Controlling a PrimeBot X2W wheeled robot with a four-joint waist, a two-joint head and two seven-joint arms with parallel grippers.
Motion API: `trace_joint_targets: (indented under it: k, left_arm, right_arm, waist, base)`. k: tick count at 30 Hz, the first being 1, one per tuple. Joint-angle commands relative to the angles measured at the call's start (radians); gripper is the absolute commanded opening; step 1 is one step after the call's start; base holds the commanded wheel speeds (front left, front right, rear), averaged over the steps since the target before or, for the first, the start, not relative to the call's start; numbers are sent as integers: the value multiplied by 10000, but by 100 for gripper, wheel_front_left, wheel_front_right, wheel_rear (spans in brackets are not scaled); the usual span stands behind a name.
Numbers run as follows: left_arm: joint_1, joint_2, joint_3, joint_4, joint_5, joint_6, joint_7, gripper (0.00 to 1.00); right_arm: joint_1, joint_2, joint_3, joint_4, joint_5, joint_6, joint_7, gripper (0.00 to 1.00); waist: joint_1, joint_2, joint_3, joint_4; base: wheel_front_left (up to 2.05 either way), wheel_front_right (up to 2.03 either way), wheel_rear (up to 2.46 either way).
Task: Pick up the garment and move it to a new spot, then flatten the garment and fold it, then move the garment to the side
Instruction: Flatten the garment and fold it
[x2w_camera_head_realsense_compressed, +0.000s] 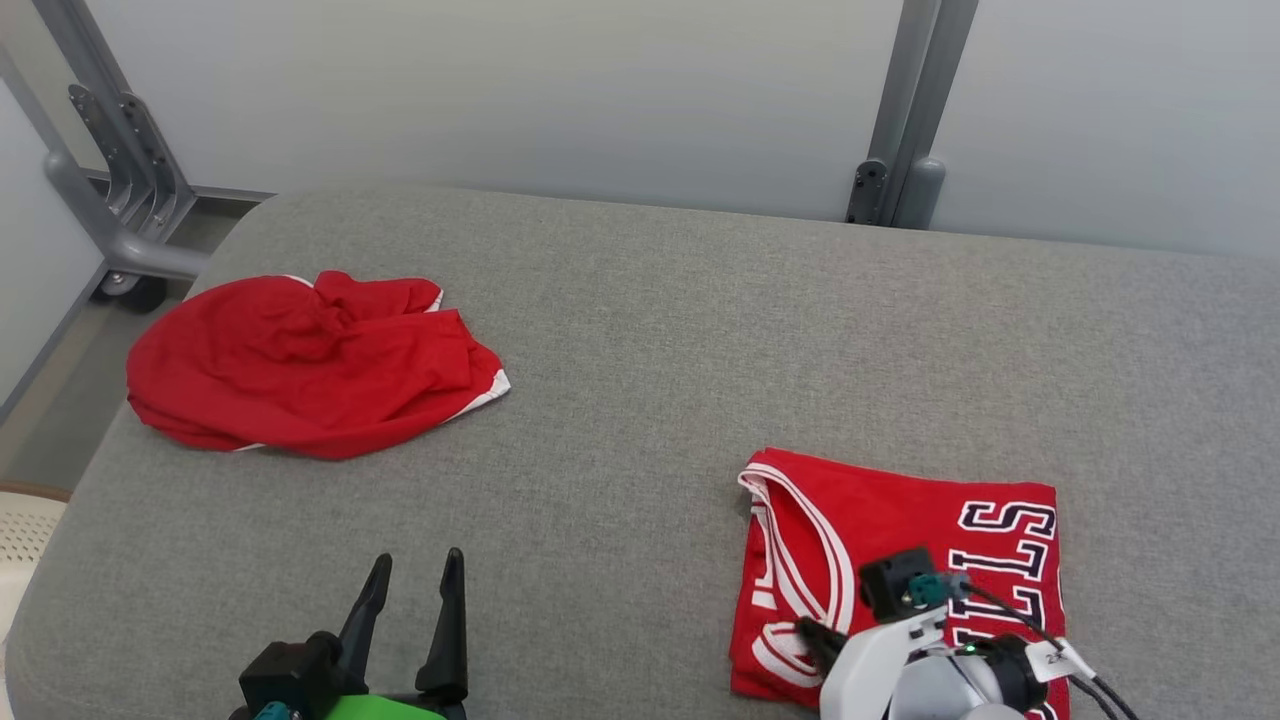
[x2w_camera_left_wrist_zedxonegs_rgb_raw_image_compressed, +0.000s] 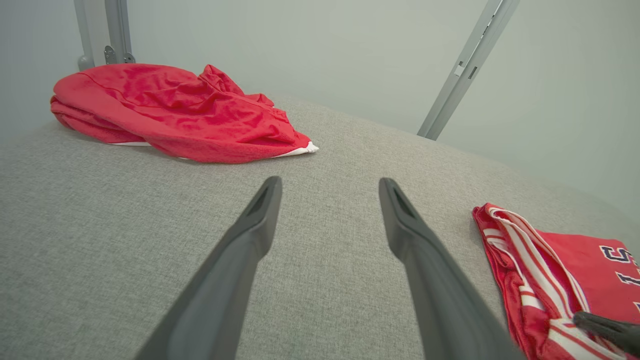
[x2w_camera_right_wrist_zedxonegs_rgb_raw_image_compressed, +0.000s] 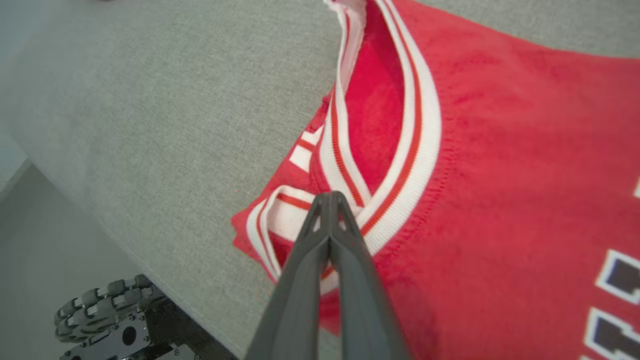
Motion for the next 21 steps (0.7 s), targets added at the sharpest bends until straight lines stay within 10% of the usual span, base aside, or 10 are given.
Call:
trace_joint_targets:
  k: [1,14,21]
  left_arm:
    - [-166,40,9,2,35,-22,-25,100]
    - [-31,34,154,-94,41,67,-25,100]
    - [27,-2,176,-140,65,81,-25,100]
  right_arm:
    - [-107,-25,336,106,153,-1,-11,0]
    - [-653,-25,1619,-618,2175,-1,-651,0]
    - [-339,-37,254,-1376,1145,-1,-750,0]
  waist:
    - [0,0,-2,19]
    - [0,0,-62,-161]
    - [0,0,-120,-289]
  base:
    - [0,0,0]
    - [0,0,0]
    - [0,0,0]
